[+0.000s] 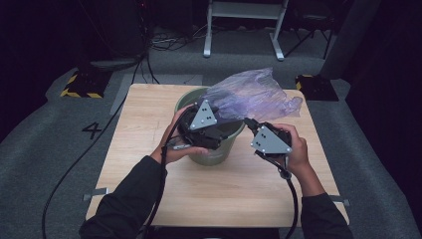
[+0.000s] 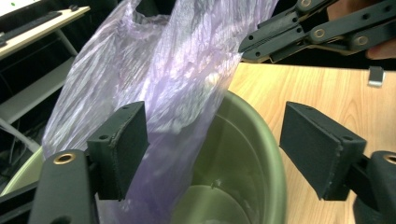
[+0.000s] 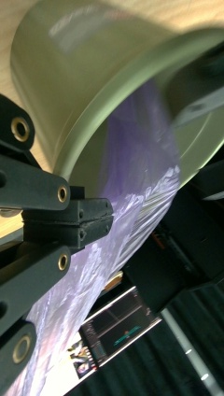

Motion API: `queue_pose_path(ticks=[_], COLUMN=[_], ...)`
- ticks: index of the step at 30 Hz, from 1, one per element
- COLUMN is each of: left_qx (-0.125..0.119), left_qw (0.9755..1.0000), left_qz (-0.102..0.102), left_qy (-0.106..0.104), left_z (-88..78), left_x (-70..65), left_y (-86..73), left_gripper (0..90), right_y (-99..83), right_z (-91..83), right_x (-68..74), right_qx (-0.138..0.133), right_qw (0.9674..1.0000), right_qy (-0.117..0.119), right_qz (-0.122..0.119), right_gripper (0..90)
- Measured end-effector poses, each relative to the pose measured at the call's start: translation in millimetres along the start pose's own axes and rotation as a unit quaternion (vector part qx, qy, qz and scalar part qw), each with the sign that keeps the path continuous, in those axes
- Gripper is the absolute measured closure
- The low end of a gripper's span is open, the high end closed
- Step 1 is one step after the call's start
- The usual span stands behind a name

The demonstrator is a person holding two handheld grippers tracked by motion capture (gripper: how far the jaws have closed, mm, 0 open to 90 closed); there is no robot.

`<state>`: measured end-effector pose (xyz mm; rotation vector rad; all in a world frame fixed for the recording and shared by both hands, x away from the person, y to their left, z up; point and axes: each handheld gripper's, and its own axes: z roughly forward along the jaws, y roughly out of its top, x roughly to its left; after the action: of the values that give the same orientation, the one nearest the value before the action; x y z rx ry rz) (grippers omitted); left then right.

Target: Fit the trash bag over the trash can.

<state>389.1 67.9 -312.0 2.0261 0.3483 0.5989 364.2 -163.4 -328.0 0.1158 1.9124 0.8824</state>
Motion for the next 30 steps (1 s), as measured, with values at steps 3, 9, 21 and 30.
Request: queue_pose_path(ticks=[3,9,21,30], left_qx=[0.012,0.026,0.021,0.009], left_qw=[0.9998,0.9989,0.9976,0.9975], left_qz=[0.011,0.016,0.039,0.039], left_qy=[0.009,0.034,0.052,0.059], left_z=[3.5,7.4,-6.6,-28.2], left_x=[-2.8,-2.1,3.1,8.8], left_y=[0.7,-0.7,-15.8,-29.2], left_gripper=[26.8,66.4,89.6,89.4], right_y=[7.0,13.0,-2.7,-27.9], right_z=[-6.6,-13.9,-37.4,-62.6], right_x=[5.1,12.2,11.9,-0.3], right_qx=[-0.013,-0.031,-0.065,-0.077], right_qw=[0.9999,0.9992,0.9918,0.9811], right_qy=[0.008,0.025,0.032,0.007], right_qz=[0.002,0.01,0.105,0.177], right_gripper=[90.0,90.0,47.2,30.6])
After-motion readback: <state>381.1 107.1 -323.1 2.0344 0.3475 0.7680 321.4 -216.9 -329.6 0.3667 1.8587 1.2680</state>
